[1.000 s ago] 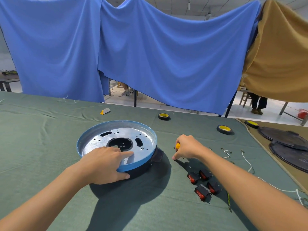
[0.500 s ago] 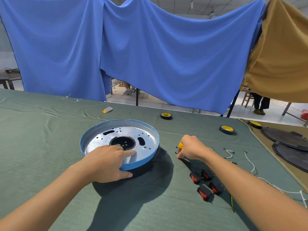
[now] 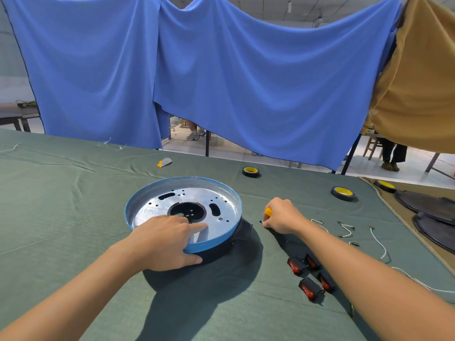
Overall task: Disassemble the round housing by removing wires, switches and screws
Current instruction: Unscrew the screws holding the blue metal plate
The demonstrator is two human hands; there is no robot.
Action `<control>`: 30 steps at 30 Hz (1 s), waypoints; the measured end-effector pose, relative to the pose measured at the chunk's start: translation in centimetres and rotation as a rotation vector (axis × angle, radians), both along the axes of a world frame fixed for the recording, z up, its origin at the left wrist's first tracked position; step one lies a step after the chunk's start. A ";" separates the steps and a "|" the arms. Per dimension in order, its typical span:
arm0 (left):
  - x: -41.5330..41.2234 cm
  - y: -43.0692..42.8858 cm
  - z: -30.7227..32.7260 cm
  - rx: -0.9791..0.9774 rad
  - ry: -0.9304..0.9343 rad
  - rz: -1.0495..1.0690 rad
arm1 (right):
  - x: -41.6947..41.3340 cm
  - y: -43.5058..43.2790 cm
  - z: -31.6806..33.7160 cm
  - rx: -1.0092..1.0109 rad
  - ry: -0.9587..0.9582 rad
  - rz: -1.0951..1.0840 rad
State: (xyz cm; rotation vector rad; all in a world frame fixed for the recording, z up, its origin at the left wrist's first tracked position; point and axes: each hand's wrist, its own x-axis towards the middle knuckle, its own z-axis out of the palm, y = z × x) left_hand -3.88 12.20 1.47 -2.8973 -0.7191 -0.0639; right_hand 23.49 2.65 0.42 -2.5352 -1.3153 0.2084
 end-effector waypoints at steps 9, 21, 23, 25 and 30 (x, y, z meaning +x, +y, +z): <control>0.7 -1.1 0.4 -0.010 0.018 0.018 | -1.8 -1.3 3.4 0.203 0.288 -0.054; 6.1 -5.3 0.7 -0.134 -0.008 0.100 | -9.1 -3.7 3.1 0.116 0.577 -0.050; 5.6 -4.7 1.3 -0.220 0.040 0.079 | -8.9 -3.3 2.9 0.181 0.626 -0.094; 4.5 -3.9 1.9 -0.291 0.054 0.074 | -8.4 -2.7 3.1 0.182 0.605 -0.119; 1.8 -2.2 2.6 -0.292 0.141 0.036 | -6.6 -1.5 3.7 0.137 0.639 -0.102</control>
